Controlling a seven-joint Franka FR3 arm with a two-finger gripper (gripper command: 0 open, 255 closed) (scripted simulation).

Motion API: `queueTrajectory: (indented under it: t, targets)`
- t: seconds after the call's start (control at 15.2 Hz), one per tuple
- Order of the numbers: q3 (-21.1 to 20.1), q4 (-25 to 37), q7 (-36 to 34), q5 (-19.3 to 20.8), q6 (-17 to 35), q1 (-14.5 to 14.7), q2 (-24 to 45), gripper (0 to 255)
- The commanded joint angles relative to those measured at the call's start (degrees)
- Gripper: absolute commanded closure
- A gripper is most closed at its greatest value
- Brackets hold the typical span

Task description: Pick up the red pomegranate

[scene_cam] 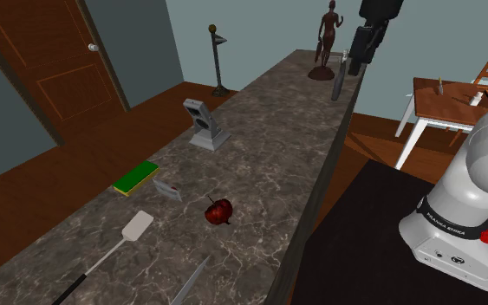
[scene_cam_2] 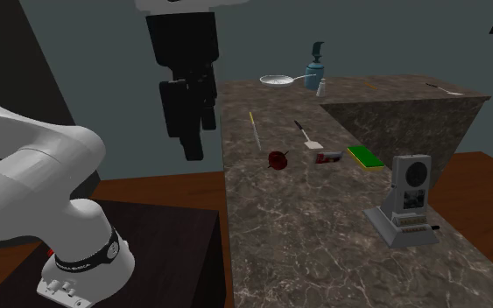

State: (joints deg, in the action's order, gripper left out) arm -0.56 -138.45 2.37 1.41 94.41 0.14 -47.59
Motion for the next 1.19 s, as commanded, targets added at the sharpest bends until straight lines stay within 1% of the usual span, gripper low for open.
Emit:
queueTrajectory:
  t: [0.0, 0.53, 1.12]
  targets:
    - [0.00, 0.00, 0.00, 0.00, 0.00, 0.00, 0.00, 0]
    - [-6.66, 2.27, -5.44, -4.94, 5.80, 3.67, 12.96, 0]
    - [-13.44, 9.05, -11.18, -8.16, 11.09, 7.09, 29.99, 0]
